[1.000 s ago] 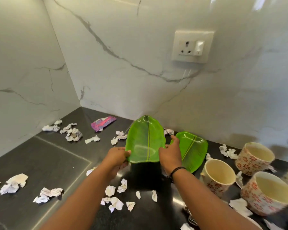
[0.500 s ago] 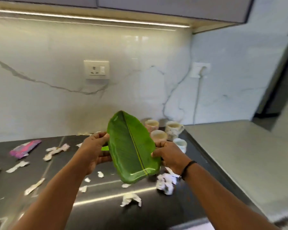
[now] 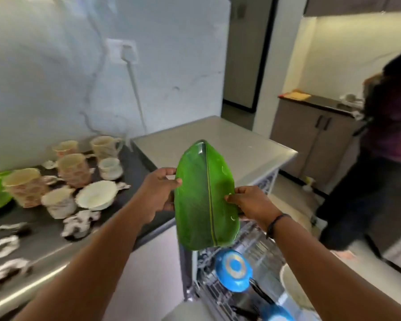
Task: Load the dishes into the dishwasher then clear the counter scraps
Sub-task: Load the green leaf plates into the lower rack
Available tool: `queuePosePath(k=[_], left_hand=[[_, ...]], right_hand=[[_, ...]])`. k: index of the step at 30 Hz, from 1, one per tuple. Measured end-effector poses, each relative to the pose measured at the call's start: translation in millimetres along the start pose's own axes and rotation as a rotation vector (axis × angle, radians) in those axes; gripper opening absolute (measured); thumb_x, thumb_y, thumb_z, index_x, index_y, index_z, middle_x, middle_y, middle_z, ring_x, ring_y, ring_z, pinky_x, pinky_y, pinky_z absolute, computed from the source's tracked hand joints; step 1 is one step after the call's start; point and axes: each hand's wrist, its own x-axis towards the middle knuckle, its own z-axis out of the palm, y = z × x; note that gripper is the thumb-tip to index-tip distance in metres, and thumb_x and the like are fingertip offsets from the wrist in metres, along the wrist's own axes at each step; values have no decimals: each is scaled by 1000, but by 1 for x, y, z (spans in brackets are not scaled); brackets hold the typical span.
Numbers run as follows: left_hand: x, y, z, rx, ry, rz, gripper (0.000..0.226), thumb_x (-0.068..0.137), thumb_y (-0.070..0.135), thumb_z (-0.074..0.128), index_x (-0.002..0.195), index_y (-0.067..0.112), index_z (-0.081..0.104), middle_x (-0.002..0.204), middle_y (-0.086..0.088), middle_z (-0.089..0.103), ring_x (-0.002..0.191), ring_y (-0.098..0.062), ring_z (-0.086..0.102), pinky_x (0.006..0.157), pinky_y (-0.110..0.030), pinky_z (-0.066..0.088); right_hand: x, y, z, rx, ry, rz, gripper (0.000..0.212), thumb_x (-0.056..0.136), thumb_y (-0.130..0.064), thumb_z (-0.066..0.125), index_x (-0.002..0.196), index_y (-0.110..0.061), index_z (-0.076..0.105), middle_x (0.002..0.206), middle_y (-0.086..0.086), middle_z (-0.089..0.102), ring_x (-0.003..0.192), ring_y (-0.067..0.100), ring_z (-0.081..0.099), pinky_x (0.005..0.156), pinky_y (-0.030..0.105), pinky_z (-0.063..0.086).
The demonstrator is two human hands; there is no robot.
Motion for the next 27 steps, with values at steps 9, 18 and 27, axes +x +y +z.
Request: queuePosePath(k=[9, 18, 27], left_hand=[[64, -74, 188, 420, -204, 53, 17, 73, 16, 72, 77, 26, 59, 85, -8, 71, 80, -32, 68, 78, -53, 56], [156, -134, 268, 586, -393, 103, 18, 79, 7, 74, 87, 15, 60, 79, 1, 62, 74, -13, 58, 65, -17, 42], [223, -246, 324, 646, -587, -124, 32, 78, 6, 73, 66, 27, 51, 64, 12, 55, 68, -14, 54, 56, -13, 37]], right_hand=[[9, 122, -160, -376, 104, 179, 10, 77, -17, 70, 69, -15, 65, 66, 9, 67, 66, 27, 69, 73, 42, 58], [64, 210, -172, -500, 168, 353, 19, 88, -32, 60, 80, -19, 70, 84, 6, 68, 79, 21, 59, 61, 26, 37], [95, 290, -170, -516, 182, 624, 19, 93, -27, 53, 75, -21, 58, 78, 1, 59, 77, 21, 56, 65, 24, 39]])
